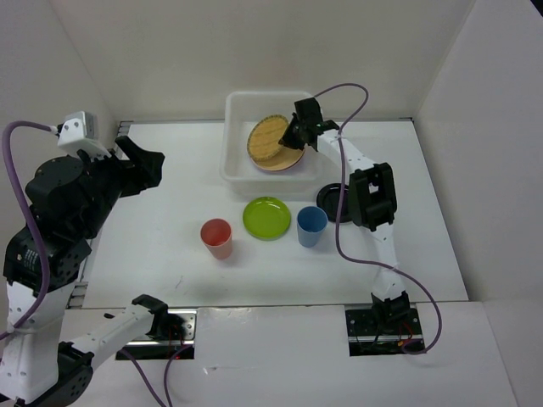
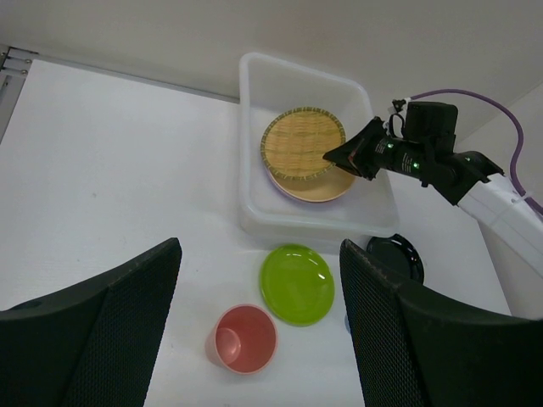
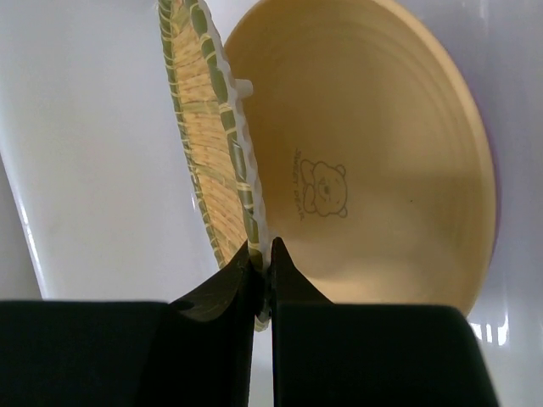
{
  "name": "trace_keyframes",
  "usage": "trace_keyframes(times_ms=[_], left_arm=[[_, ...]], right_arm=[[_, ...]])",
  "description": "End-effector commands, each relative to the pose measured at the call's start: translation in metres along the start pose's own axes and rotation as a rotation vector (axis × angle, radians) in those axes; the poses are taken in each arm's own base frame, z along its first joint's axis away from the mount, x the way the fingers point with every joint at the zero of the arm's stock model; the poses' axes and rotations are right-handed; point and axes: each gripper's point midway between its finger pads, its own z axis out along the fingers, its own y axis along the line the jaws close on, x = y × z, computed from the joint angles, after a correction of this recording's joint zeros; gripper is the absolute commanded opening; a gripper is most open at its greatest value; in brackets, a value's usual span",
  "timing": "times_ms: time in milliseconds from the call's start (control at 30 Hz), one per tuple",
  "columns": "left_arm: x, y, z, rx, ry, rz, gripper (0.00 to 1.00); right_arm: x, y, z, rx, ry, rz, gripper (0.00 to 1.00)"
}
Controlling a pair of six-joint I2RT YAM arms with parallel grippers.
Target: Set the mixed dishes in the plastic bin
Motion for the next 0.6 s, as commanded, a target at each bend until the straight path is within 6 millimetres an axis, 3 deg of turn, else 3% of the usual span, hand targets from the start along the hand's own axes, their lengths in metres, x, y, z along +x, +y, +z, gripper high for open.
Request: trace_keyframes(times_ms=[0, 133, 567], left_arm=[[-0.007, -0.001, -0.002, 0.011, -0.029, -0.001, 0.82], [-0.007, -0.001, -0.002, 0.011, -0.029, -0.001, 0.82], [-0.010, -0.006, -0.002, 0.035, -0.038, -0.005, 0.82]], right_arm=[[0.009, -0.023, 0.003, 0.108, 0.024, -0.052, 0.00], [0.019, -0.036, 0.010, 0.145, 0.049, -0.051, 0.03], [0.027, -0.069, 0.016, 0.211, 0.073, -0.012, 0.45]])
